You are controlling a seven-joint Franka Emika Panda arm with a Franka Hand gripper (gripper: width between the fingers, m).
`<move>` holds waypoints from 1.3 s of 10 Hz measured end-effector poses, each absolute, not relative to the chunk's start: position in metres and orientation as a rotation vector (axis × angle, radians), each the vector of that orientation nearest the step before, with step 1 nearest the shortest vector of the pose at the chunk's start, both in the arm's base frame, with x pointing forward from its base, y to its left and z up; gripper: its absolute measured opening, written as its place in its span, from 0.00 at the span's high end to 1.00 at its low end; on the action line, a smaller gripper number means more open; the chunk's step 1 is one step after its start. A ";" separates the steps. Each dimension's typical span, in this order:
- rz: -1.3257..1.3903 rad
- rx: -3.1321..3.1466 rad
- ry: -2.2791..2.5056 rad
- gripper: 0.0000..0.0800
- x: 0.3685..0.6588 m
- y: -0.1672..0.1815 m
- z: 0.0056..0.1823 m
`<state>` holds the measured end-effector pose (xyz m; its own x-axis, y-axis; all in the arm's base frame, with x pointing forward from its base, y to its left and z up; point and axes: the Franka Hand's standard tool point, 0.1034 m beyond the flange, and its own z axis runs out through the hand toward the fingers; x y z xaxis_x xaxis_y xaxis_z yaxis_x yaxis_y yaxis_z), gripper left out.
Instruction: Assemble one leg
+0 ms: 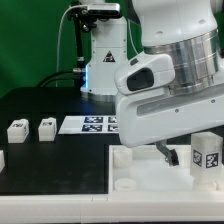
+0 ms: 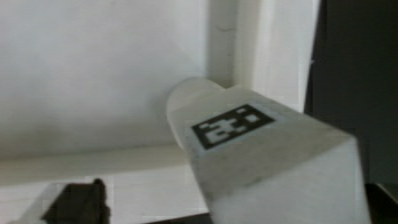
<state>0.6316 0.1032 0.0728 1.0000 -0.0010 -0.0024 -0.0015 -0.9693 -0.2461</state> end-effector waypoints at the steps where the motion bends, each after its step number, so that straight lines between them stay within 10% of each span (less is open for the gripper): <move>1: 0.001 -2.894 -0.019 0.37 0.632 0.103 0.073; 4: 0.043 -2.868 0.324 0.63 0.631 0.105 0.072; 13: 0.235 -2.122 1.936 0.63 0.627 0.101 0.067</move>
Offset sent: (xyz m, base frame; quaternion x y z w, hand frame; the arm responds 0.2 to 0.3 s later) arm 0.0000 0.0000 0.0000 0.0000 0.0000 0.2667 0.9638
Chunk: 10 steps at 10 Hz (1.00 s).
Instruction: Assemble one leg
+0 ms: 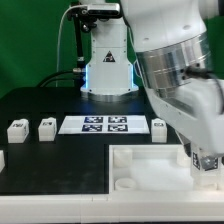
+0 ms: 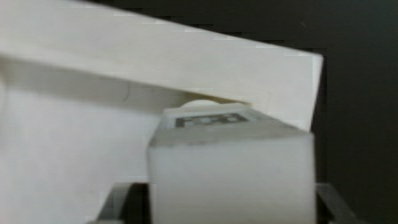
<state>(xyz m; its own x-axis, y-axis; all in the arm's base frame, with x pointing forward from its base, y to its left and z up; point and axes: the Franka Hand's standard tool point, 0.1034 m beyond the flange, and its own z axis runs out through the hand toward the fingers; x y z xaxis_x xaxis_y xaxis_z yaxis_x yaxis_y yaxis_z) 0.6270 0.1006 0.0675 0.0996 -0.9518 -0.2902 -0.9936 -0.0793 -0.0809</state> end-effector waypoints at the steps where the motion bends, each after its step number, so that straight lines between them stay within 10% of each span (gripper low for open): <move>1: 0.236 -2.134 1.924 0.63 0.627 0.101 0.067; 2: 0.227 -2.180 1.867 0.63 0.626 0.101 0.067; 3: 0.227 -2.180 1.866 0.37 0.626 0.102 0.067; 5: 0.194 -2.446 1.545 0.22 0.623 0.108 0.071; 10: 0.057 -2.875 0.668 0.19 0.623 0.121 0.076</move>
Offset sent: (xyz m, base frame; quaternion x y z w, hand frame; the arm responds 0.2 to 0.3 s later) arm -0.0036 0.0017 0.0056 -0.0517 0.0029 -0.1470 0.9878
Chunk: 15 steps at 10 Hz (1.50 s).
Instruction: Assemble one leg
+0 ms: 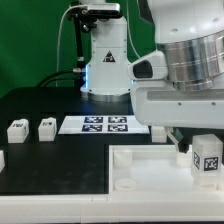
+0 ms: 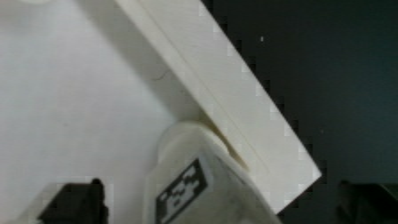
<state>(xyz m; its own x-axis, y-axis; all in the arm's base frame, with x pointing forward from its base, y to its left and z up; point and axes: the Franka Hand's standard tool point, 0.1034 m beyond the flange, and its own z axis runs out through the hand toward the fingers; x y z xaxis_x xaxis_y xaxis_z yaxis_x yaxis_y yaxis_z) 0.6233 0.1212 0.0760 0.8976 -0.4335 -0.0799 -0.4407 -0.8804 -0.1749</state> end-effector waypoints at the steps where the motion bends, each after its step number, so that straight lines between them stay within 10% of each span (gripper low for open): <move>1: 0.019 -2.929 0.409 0.19 0.628 0.121 0.078; 4: 0.003 -2.948 0.200 0.19 0.630 0.110 0.071; 8: 0.032 -2.917 0.497 0.63 0.630 0.109 0.070; 15: 0.224 -2.290 1.779 0.63 0.627 0.106 0.068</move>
Offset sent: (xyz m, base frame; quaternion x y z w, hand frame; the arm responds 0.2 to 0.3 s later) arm 0.0000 0.0000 0.0000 0.0000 0.0000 0.0000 1.0000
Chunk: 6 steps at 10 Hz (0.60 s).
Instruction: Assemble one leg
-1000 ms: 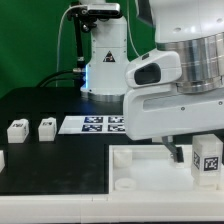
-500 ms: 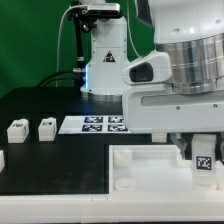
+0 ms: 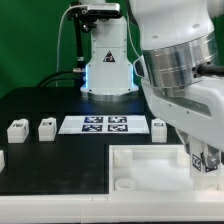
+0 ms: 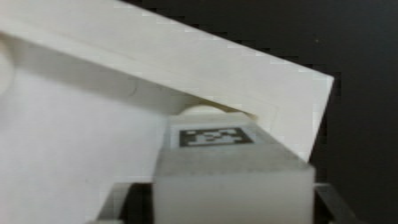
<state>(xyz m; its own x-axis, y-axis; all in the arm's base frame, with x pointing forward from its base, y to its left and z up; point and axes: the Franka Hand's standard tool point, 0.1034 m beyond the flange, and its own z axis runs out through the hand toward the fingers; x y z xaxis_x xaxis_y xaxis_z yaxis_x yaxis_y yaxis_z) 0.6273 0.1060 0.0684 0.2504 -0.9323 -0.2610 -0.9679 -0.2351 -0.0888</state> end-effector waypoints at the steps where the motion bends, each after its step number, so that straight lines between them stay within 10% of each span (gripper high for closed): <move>1: 0.252 -2.186 1.895 0.63 0.627 0.107 0.068; 3: 0.248 -2.206 1.869 0.52 0.627 0.107 0.068; 4: 0.240 -2.244 1.819 0.27 0.627 0.107 0.068; 6: 0.213 -2.467 1.567 0.21 0.624 0.110 0.070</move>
Offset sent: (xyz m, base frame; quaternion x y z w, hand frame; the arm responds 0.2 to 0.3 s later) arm 0.0000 0.0000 0.0000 0.0000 0.0000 -0.0899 0.9960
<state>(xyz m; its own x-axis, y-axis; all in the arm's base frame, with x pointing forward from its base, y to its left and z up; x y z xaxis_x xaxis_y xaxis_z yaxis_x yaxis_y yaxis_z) 0.6241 0.1101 0.0698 0.4240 -0.8751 -0.2333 -0.9056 -0.4121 -0.1001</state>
